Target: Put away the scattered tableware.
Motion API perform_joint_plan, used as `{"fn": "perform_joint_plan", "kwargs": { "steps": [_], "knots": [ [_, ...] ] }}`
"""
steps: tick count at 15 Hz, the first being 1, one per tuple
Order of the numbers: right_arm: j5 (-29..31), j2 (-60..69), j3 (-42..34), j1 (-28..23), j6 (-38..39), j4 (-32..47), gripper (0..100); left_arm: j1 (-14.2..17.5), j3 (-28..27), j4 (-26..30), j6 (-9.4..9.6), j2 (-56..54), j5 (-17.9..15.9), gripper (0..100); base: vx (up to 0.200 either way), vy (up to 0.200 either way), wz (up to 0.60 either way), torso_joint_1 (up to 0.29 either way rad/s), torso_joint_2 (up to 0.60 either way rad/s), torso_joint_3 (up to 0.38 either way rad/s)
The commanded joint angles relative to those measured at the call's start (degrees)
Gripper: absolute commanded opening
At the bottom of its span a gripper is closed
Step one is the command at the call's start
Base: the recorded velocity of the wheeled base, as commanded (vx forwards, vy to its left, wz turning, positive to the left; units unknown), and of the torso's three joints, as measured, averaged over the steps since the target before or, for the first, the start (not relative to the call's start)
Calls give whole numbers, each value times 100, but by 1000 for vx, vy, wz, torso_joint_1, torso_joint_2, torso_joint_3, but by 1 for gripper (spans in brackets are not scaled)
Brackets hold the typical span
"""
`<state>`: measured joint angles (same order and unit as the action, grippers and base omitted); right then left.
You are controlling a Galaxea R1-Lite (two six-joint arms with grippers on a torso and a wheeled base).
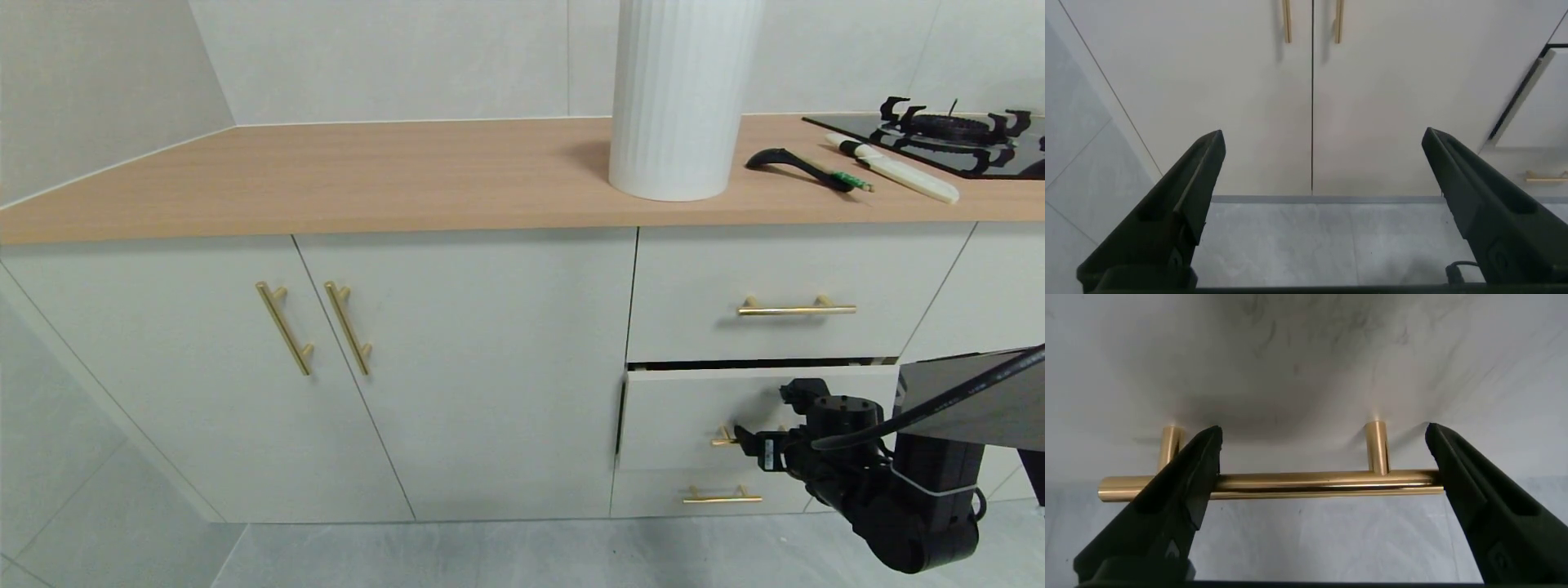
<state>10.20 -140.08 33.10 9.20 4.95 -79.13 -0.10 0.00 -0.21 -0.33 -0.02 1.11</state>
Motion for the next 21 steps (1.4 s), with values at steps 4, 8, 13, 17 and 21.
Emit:
{"fn": "perform_joint_plan", "kwargs": {
  "steps": [4, 8, 13, 17, 21],
  "knots": [
    [-10, 271, -154, 11, 6, 38, 100, 1, 0, 3, -2, 2, 3, 100, 0, 0, 0, 0, 0, 0],
    [-106, 1466, -471, 38, 6, 987, 100, 1, 0, 3, -2, 2, 3, 100, 0, 0, 0, 0, 0, 0],
    [-335, 3083, -568, 161, 24, 1875, 100, 1, 0, -6, -2, 2, 3, 100, 0, 0, 0, 0, 0, 0],
    [-335, 3892, -559, 336, 50, 2226, 100, 1, 0, -6, -2, 2, 3, 100, 0, 0, 0, 0, 0, 0],
    [-317, 3312, -524, 380, 129, 1919, 100, 1, 0, -6, -2, 2, 3, 100, 0, 0, 0, 0, 0, 0]
  ]
}}
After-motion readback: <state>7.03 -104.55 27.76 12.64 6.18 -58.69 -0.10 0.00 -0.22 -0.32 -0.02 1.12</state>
